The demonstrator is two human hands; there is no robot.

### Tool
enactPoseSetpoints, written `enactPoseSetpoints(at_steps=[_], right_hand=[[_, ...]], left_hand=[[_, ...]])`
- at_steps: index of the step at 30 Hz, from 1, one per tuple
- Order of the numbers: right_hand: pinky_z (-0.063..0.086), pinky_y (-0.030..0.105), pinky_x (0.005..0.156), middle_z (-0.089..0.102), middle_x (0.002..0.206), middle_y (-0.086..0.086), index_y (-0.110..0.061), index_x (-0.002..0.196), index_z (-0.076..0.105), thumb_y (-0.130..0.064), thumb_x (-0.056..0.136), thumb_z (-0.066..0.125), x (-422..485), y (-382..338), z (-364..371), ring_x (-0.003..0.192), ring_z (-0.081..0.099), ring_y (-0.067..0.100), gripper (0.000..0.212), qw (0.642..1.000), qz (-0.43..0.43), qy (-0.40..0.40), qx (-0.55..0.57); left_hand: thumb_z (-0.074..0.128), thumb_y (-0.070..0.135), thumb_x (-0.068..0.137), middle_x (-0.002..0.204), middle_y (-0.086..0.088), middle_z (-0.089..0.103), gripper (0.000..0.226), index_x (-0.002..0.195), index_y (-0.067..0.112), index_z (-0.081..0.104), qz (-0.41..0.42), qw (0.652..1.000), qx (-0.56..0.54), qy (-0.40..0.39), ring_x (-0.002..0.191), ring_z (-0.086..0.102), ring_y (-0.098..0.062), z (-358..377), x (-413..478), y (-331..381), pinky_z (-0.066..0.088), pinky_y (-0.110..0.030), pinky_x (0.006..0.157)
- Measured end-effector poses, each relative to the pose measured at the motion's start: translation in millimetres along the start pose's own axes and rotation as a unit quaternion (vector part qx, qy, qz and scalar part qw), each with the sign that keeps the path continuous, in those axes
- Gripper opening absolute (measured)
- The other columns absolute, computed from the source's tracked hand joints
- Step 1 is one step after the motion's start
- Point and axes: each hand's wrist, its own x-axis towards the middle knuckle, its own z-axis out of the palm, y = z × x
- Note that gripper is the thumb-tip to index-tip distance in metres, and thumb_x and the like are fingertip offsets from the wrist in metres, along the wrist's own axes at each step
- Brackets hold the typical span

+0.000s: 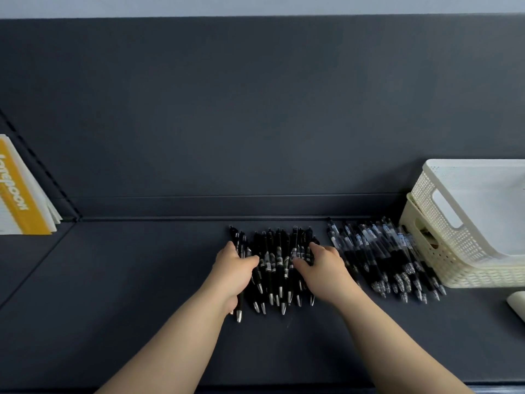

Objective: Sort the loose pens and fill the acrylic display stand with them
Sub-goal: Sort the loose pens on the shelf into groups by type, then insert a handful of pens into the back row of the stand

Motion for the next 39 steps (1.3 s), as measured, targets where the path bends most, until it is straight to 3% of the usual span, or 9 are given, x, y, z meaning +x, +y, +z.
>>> enactPoseSetpoints(at_steps=[4,7,13,19,22,28,32,36,39], right_hand=[[0.034,0.028,0.103,0.032,0.144,0.018,-0.009,0.144,0.029,-0.032,0.092,0.052,8,-4,0,0.127,0.042,0.03,0.061,0.998,0.002,-0.006,0.057],[0.042,0.023,0.086,0.048,0.133,0.017,-0.011,0.143,0.034,-0.028,0.09,0.053,12,-6,3,0.112,0.054,0.024,0.059,0.997,-0.003,-0.009,0.081],[0.04,0.022,0.05,0.062,0.086,0.006,-0.01,0.1,0.052,-0.014,0.082,0.054,15,-7,-1,0.065,0.054,0.016,0.018,0.995,-0.005,0.008,0.098],[0.037,0.018,0.056,0.062,0.103,0.009,-0.004,0.139,0.031,-0.012,0.086,0.055,16,-12,-6,0.073,0.052,0.016,0.059,0.998,-0.002,0.001,0.057],[0.032,0.011,0.04,0.055,0.083,0.001,-0.004,0.142,0.027,-0.011,0.086,0.054,16,-12,-8,0.062,0.049,0.009,0.062,0.998,-0.006,-0.005,0.057],[0.043,0.026,0.057,0.058,0.096,0.009,-0.008,0.149,0.012,-0.012,0.091,0.049,14,-6,-17,0.073,0.056,0.017,0.069,0.997,-0.016,-0.019,0.073],[0.044,0.027,0.074,0.057,0.126,0.014,-0.009,0.148,0.015,-0.014,0.093,0.049,14,-3,-23,0.097,0.06,0.025,0.065,0.995,-0.031,-0.005,0.092],[0.041,0.023,0.056,0.063,0.081,-0.001,-0.021,0.117,0.05,-0.013,0.09,0.052,18,-6,-25,0.067,0.056,0.015,0.029,0.983,-0.08,0.01,0.165],[0.034,0.025,0.047,0.048,0.057,-0.001,-0.026,0.095,0.054,-0.011,0.088,0.048,20,-12,-19,0.05,0.041,0.018,0.018,0.968,-0.11,-0.004,0.224]], left_hand=[[0.063,0.027,0.072,0.14,-0.008,0.044,0.068,0.136,0.021,0.038,0.002,0.998,0.057,-0.01,0.116,0.052,-0.026,5,8,5,0.046,-0.045,0.099],[0.064,0.02,0.079,0.13,-0.007,0.049,0.057,0.131,0.017,0.04,0.028,0.988,0.15,0.0,0.096,0.06,-0.02,8,14,7,0.055,-0.034,0.078],[0.063,0.018,0.08,0.107,-0.002,0.057,0.047,0.123,0.011,0.044,0.048,0.966,0.254,0.0,0.086,0.057,-0.02,7,23,16,0.051,-0.033,0.075],[0.066,0.018,0.079,0.133,-0.007,0.05,0.084,0.148,0.015,0.018,0.03,0.961,0.274,0.0,0.102,0.06,-0.021,8,24,21,0.05,-0.029,0.087],[0.066,0.016,0.078,0.109,-0.004,0.058,0.071,0.138,0.014,0.028,0.032,0.962,0.269,0.02,0.081,0.062,-0.018,9,22,21,0.053,-0.031,0.07],[0.066,0.013,0.066,0.091,-0.01,0.058,0.031,0.092,0.01,0.05,-0.009,0.999,0.048,0.004,0.076,0.058,-0.02,-9,25,19,0.047,-0.034,0.073],[0.055,-0.007,0.081,0.075,-0.011,0.054,0.015,0.085,0.006,0.049,-0.055,0.984,-0.168,-0.001,0.058,0.058,-0.018,-19,17,18,0.057,-0.036,0.066],[0.054,-0.009,0.081,0.061,-0.012,0.047,0.013,0.076,0.002,0.051,-0.082,0.968,-0.236,0.026,0.051,0.05,-0.016,-29,11,14,0.059,-0.032,0.058],[0.054,-0.008,0.079,0.051,-0.01,0.047,0.015,0.068,0.002,0.052,-0.105,0.952,-0.286,0.036,0.045,0.049,-0.015,-36,5,14,0.054,-0.026,0.052]])
